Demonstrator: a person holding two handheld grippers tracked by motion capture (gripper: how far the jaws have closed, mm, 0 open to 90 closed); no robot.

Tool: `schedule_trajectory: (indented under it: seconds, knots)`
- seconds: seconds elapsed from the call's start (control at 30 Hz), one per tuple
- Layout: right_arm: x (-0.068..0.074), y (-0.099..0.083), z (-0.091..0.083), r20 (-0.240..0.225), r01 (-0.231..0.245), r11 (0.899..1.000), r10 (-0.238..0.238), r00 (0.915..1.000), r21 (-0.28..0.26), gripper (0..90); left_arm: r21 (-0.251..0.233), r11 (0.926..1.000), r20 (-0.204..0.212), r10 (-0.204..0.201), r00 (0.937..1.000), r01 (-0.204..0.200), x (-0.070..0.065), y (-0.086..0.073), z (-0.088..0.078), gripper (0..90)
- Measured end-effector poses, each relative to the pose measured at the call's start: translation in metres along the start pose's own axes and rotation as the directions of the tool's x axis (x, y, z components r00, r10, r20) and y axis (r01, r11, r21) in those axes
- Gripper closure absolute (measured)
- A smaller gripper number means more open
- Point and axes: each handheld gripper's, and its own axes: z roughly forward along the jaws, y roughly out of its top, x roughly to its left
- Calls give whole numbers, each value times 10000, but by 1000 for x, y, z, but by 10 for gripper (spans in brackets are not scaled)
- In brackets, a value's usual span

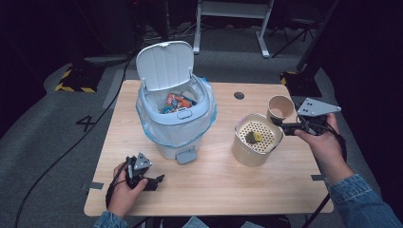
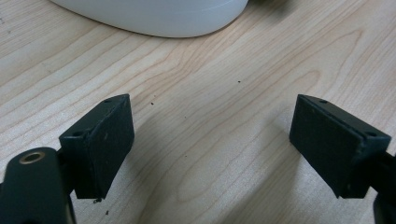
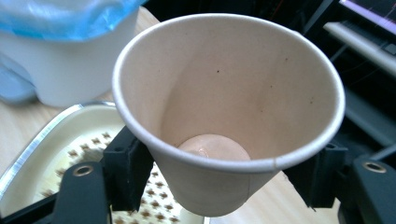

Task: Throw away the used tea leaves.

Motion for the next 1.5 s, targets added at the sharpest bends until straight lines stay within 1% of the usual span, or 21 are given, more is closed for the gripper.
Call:
schedule_trajectory:
  seconds: [0.03, 0.07, 0.1, 0.17, 0.2, 0.23, 0.3, 0.37, 0.43, 0.6, 0.77, 0.87, 0.97, 1.07, 1.33, 1.5]
  knots:
    - [-1, -2, 0, -203, -445, 9990, 443, 9988, -62, 314, -2, 10000, 1, 0, 10000, 0, 0, 0, 0, 143]
    - [-3, -3, 0, -435, -845, 9964, 841, 9955, -65, 313, -3, 10000, 1, 0, 10000, 0, 0, 0, 0, 143]
    - [-3, -4, 0, -668, -1245, 9922, 1240, 9900, -22, 313, -5, 10000, -1, -6, 10000, 6, 0, 0, 0, 143]
    - [-4, -5, 0, -1068, -2110, 9772, 2123, 9714, 235, 312, -1, 10000, 0, 1, 10000, -1, 0, 0, 0, 143]
    - [-5, -6, 0, -1167, -2328, 9719, 2355, 9648, 359, 312, -2, 10000, 0, 1, 10000, -1, 0, 0, 0, 142]
    - [-4, -6, 0, -1254, -2446, 9686, 2482, 9606, 436, 312, -2, 10000, 0, 1, 10000, -1, 0, 0, 0, 142]
    - [-4, -6, 1, -1317, -2428, 9684, 2485, 9596, 576, 312, -2, 10000, 1, 1, 10000, -1, 0, 0, 0, 142]
    - [-3, -5, 1, -1316, -2357, 9695, 2428, 9611, 675, 312, -5, 10000, 2, -5, 10000, 5, 0, 0, 0, 143]
    - [-3, -5, 2, -1419, -2343, 9697, 2419, 9599, 687, 312, -1, 10000, 7, -3, 10000, 3, 0, 0, 0, 142]
    - [-3, -4, 1, -1334, -2265, 9714, 2343, 9630, 716, 313, -1, 10000, 2, 1, 10000, -1, 0, 0, 0, 142]
    - [-3, -2, 0, -1271, -2174, 9742, 2236, 9664, 606, 311, 1, 10000, -1, 10, 10000, -10, 0, 0, 0, 143]
    - [-3, 0, 0, -1182, -2062, 9775, 2101, 9705, 447, 309, -17, 10000, 23, -6, 10000, 6, 0, 0, 0, 142]
    - [-3, 3, -1, -1235, -2042, 9780, 2080, 9703, 428, 309, -29, 10000, 84, -70, 9999, 70, 0, 0, 0, 142]
    - [-2, 6, -1, -1293, -2012, 9787, 2049, 9702, 412, 309, -32, 10000, 116, -51, 9999, 52, 1, 0, 1, 139]
    - [-3, 15, -2, -1245, -1816, 9826, 1851, 9748, 394, 309, -17, 10000, 123, -45, 9999, 45, 1, 0, 1, 138]
    - [-2, 18, -1, -1355, -1816, 9827, 1848, 9734, 360, 309, -34, 10000, 117, -51, 9999, 51, 1, 0, 1, 138]
